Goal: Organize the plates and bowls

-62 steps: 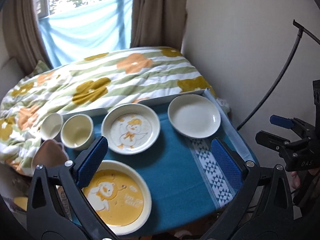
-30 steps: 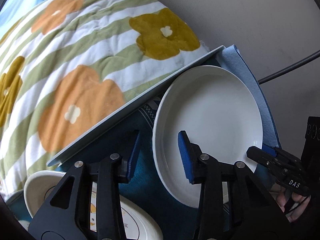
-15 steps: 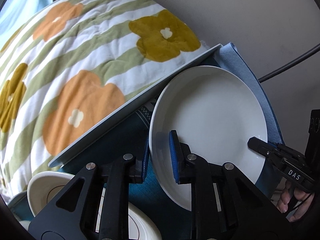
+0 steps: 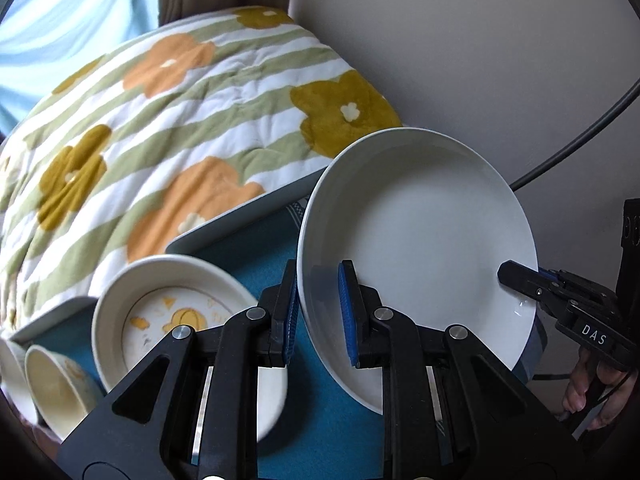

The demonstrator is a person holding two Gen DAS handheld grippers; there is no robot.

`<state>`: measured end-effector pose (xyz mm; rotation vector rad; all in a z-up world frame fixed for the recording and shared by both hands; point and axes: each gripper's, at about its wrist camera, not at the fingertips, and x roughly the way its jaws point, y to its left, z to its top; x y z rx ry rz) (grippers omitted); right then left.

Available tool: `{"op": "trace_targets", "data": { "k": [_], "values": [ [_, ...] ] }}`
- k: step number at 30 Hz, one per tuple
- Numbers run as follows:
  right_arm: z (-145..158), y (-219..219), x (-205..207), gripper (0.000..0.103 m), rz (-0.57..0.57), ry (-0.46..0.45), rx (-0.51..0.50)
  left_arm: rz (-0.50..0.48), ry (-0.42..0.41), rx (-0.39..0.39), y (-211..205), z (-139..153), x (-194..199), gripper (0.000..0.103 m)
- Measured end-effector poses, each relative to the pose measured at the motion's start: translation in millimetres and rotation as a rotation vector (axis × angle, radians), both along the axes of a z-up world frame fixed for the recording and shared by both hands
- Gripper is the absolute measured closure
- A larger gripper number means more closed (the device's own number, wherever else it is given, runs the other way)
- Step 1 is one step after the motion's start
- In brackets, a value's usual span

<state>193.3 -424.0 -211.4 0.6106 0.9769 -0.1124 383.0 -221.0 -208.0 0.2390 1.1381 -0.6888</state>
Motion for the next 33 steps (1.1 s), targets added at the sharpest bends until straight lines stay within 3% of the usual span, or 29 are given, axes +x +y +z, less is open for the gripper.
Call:
{"op": "trace_targets", "data": {
  "k": [7, 15, 23, 33],
  "values": [
    [50, 35, -15, 0.088, 0.213, -0.075, -0.030, 0.190, -0.076, -0.026, 71, 51, -64, 0.086],
    [66, 105, -29, 0.088, 0.472, -0.120, -0.030, 0.426, -0.112, -0.006, 168, 63, -139, 0.086],
    [37, 173, -41, 0.088, 0.643, -0.071, 0.006, 0.583, -0.029, 0.025, 247, 27, -195, 0.086],
    [-18, 218, -44, 0.088, 0.693, 0.051, -0.038, 0.624, 0.109, 0.017, 284, -52, -201, 0.086]
  ]
}}
